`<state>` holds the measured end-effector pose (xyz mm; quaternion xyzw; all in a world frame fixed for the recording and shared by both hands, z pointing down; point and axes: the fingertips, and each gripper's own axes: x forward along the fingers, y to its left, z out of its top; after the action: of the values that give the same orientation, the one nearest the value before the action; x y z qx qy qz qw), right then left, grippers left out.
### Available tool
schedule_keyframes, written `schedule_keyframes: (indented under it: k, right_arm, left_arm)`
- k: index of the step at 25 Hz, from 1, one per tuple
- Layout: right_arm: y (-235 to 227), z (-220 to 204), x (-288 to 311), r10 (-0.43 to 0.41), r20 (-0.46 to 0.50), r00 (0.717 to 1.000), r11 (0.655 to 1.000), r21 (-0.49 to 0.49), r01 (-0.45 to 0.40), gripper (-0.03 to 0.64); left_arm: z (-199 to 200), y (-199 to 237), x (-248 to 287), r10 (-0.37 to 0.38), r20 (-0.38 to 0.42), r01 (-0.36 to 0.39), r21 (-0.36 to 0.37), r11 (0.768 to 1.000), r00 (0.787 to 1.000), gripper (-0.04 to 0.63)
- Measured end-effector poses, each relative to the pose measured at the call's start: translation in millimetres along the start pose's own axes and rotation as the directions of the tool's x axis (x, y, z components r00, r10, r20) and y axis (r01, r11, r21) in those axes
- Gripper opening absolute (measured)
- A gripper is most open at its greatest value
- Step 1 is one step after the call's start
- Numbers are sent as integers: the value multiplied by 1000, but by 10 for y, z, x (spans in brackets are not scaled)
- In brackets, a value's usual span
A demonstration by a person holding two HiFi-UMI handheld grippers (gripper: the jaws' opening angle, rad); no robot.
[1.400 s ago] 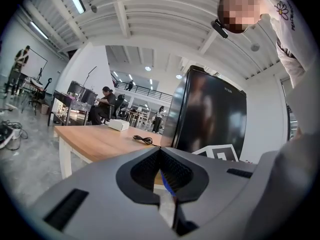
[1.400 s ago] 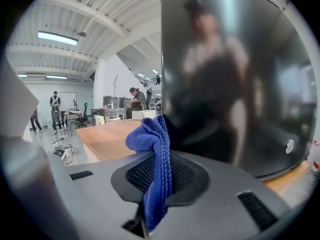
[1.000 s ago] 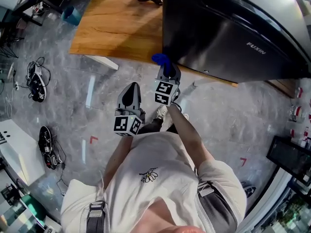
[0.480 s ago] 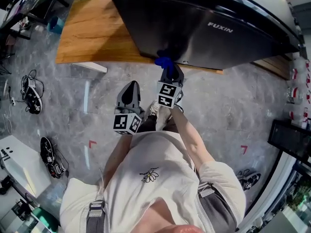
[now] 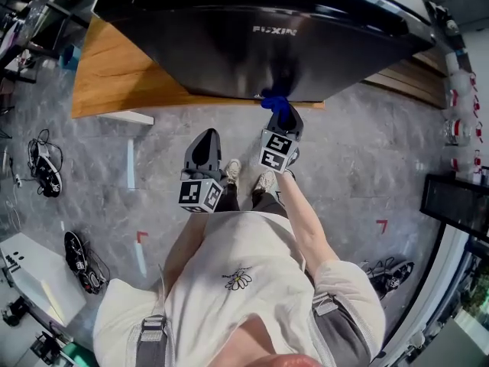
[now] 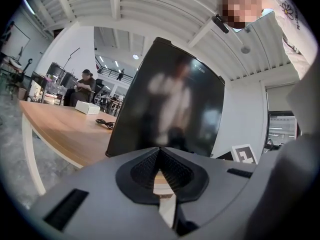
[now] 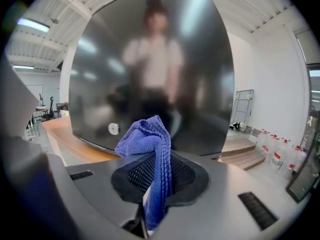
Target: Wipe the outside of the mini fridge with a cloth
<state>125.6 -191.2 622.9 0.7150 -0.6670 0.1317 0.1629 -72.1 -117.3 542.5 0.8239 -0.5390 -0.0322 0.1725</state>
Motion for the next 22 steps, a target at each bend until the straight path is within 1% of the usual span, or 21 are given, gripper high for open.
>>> schedule_keyframes:
  k: [4, 8, 13, 17, 22]
  right_arm:
    - [-475, -45, 16, -47, -7, 999, 999, -2, 47, 61]
    - [-846, -79, 32, -89, -14, 996, 996, 20, 89, 61]
    - [-1057, -113, 25, -93, -5, 996, 995, -16, 93, 61]
    - [-1236, -124, 47, -106, -7, 994, 994, -26, 106, 61]
    - [-1334, -143, 77, -104, -10, 995, 993, -64, 103, 61]
  left_arm:
    - [-87, -265, 87, -12, -11, 12, 10, 1000, 1000, 5]
    - [-131, -472, 130, -19, -13, 19, 22, 1000, 1000, 5]
    - [-175, -608, 109, -5, -10, 6, 32, 999, 1000, 5]
    - [-202, -706, 131, 0, -5, 0, 36, 999, 1000, 5]
    - [-192, -779, 155, -8, -1, 8, 50, 999, 1000, 5]
